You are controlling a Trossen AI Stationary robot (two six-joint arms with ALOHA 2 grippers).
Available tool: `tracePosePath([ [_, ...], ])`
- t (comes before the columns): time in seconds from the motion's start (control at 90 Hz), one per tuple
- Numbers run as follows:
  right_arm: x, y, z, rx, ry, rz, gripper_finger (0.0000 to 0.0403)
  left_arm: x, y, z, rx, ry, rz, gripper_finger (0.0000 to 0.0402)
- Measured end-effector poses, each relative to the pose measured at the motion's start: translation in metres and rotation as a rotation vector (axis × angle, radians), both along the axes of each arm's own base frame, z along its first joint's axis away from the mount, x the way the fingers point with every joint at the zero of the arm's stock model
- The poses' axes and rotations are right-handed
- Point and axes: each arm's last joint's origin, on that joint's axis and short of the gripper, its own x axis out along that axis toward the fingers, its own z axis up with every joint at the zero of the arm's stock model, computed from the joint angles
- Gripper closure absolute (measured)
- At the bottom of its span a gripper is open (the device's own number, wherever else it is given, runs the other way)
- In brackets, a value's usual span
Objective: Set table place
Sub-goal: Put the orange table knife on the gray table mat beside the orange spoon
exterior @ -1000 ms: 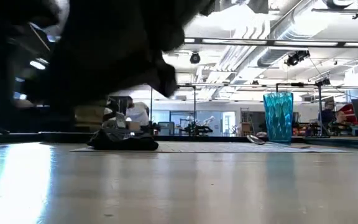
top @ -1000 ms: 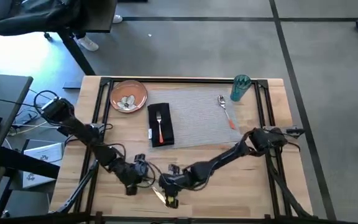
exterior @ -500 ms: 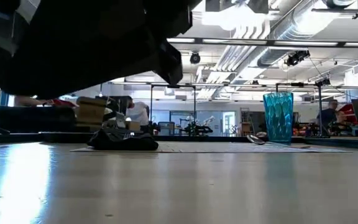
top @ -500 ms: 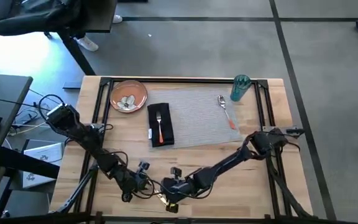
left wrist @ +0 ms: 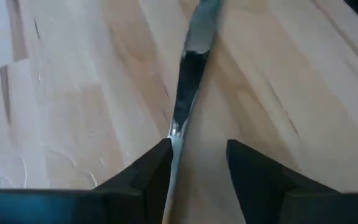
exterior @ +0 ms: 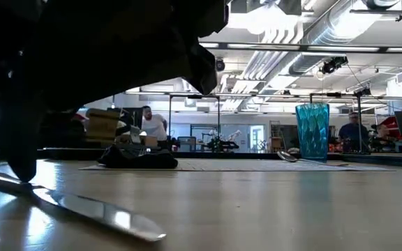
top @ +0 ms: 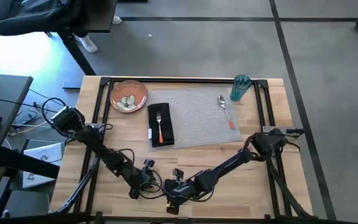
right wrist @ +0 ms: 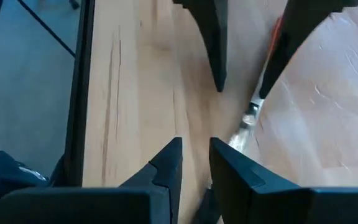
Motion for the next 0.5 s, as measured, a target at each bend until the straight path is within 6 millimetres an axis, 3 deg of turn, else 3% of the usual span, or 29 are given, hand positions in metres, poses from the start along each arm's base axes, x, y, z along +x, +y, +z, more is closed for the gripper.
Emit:
tracePosePath([
  [0.122, -0.001, 0.001, 0.0, -0.002, 0.003, 0.002, 0.0341, 0.003, 0.005, 0.003, 0.001, -0.013, 0.025, 0.0261],
  [0.322, -0.001, 0.0, -0.001, -0.006, 0.007, 0.002, 0.0341, 0.008, 0.011, -0.008, 0.022, 0.015, 0.075, 0.0261],
  [0.5, -0.001, 0.0, -0.001, -0.009, 0.011, 0.004, 0.0341, 0.013, 0.016, -0.018, -0.105, 0.097, 0.21, 0.028],
])
